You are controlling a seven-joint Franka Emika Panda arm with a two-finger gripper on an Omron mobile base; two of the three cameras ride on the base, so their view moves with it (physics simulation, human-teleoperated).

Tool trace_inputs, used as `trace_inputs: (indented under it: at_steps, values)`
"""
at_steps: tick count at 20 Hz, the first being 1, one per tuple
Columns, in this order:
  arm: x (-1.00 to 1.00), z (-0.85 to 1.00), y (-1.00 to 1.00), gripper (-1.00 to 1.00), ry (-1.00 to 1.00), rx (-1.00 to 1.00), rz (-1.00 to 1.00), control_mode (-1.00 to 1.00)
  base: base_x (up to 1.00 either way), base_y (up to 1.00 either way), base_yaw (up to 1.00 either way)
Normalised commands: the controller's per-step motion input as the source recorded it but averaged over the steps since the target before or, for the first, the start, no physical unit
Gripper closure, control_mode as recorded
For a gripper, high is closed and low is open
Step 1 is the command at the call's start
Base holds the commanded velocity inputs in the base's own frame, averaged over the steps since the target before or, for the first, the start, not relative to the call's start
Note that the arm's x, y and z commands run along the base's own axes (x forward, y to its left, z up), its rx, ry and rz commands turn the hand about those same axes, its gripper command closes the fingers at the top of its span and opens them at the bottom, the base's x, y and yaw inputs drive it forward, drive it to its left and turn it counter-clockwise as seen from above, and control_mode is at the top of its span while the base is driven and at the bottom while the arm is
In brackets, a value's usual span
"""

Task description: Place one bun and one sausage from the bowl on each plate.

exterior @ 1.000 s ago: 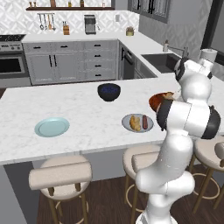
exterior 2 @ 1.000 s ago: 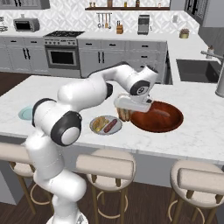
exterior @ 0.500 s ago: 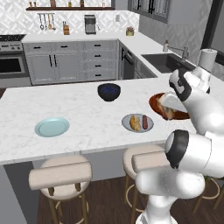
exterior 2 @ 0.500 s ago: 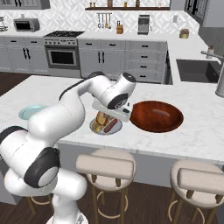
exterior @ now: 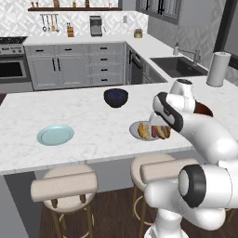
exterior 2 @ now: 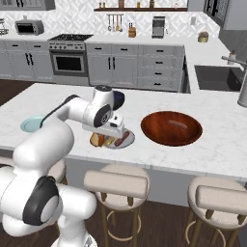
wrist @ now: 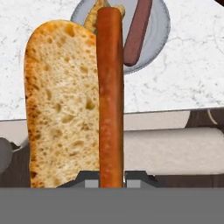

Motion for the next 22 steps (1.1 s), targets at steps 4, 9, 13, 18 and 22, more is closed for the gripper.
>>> trace_inputs:
  at_steps: [4, 9, 13, 18, 22]
  values:
    - [0.0, -0.08, 0.0, 1.0, 0.01, 0.0, 0.0, -1.0, 0.0, 0.0, 0.0]
    - [0.0, 0.0, 0.06, 1.0, 0.0, 0.0, 0.0, -1.0, 0.0, 0.0, 0.0]
    - [0.0, 0.0, 0.14, 1.0, 0.0, 0.0, 0.0, 1.0, 0.0, 0.68, 0.0]
    - [0.0, 0.0, 0.0, 1.0, 0.0, 0.0, 0.0, 1.0, 0.0, 1.0, 0.0]
    - [0.0, 0.0, 0.0, 1.0, 0.0, 0.0, 0.0, 1.0, 0.02, 1.0, 0.0]
